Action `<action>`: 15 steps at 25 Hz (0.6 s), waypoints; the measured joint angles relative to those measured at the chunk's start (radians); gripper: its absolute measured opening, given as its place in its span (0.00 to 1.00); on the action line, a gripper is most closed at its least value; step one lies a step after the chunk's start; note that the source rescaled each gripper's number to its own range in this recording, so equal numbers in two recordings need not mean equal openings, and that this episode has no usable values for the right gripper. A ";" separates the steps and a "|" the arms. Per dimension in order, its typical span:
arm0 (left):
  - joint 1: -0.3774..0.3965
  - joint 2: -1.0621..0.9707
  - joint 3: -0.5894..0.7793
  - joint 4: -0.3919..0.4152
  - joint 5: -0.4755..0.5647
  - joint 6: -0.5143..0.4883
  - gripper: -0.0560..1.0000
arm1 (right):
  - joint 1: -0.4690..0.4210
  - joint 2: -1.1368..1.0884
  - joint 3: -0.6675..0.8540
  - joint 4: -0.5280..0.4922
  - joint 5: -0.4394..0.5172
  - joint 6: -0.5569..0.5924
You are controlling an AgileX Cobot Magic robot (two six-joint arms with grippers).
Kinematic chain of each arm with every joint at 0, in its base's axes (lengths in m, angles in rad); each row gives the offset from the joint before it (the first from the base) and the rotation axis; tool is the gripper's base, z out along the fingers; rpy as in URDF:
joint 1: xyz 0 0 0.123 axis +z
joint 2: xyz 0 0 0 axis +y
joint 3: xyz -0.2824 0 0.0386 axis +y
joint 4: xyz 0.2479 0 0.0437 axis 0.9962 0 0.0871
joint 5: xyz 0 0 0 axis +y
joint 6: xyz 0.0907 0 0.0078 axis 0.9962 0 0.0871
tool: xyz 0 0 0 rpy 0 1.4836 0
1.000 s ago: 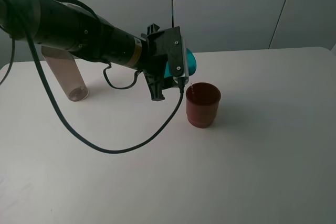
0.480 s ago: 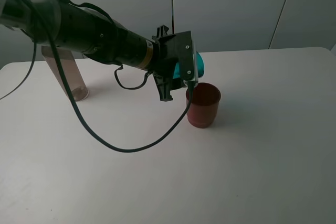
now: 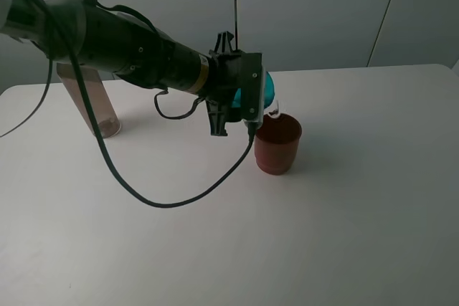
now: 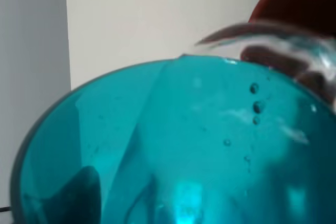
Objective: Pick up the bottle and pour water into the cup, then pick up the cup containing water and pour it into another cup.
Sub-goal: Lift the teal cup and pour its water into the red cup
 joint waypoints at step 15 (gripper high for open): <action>-0.008 0.000 0.000 0.000 0.055 0.103 0.20 | 0.000 0.000 0.000 0.000 0.000 0.000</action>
